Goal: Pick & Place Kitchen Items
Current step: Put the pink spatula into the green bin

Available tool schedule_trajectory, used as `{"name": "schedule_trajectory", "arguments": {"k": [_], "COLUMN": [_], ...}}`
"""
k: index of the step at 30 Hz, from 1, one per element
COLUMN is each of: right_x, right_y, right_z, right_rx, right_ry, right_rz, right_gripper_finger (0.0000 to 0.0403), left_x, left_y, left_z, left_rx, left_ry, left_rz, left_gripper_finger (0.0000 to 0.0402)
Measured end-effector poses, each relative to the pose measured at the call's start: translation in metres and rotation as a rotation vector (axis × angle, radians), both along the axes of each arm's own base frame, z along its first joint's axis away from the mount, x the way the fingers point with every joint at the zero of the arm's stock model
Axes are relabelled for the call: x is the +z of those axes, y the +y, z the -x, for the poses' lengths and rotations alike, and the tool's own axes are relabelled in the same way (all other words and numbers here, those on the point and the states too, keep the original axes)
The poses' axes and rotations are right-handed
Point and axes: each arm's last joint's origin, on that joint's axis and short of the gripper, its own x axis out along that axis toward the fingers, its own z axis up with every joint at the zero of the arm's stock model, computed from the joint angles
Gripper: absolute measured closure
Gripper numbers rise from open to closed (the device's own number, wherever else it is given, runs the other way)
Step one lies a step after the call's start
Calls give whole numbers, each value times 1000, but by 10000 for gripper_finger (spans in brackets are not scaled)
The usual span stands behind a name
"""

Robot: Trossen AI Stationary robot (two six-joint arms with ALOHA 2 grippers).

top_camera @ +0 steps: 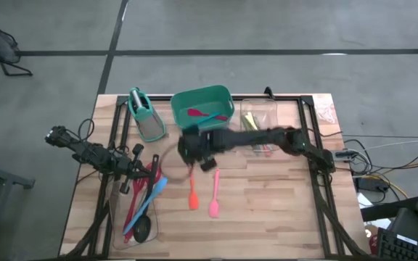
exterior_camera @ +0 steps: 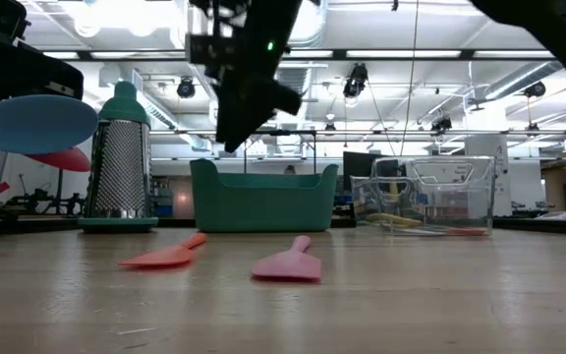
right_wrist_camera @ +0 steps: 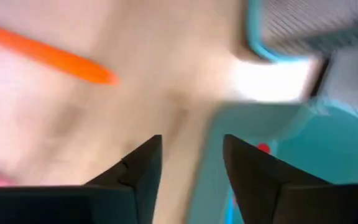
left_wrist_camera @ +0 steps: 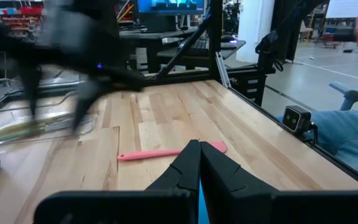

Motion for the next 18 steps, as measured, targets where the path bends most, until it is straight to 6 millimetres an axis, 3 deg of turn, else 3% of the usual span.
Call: {"name": "schedule_trajectory", "arguments": {"k": [11, 14, 18], "right_x": [-6, -13, -29], "right_y": [128, 148, 158], "right_z": [21, 27, 32], "right_rx": [238, 260, 247], "right_ry": [59, 81, 128], "right_rz": [-12, -96, -114], "right_gripper_finger": [128, 117, 118], "left_x": [0, 0, 0], "left_y": [0, 0, 0], "left_z": [0, 0, 0], "left_rx": [0, 0, 0], "left_ry": [0, 0, 0], "left_rz": [0, 0, 0], "left_gripper_finger": [392, 392, 392]}}
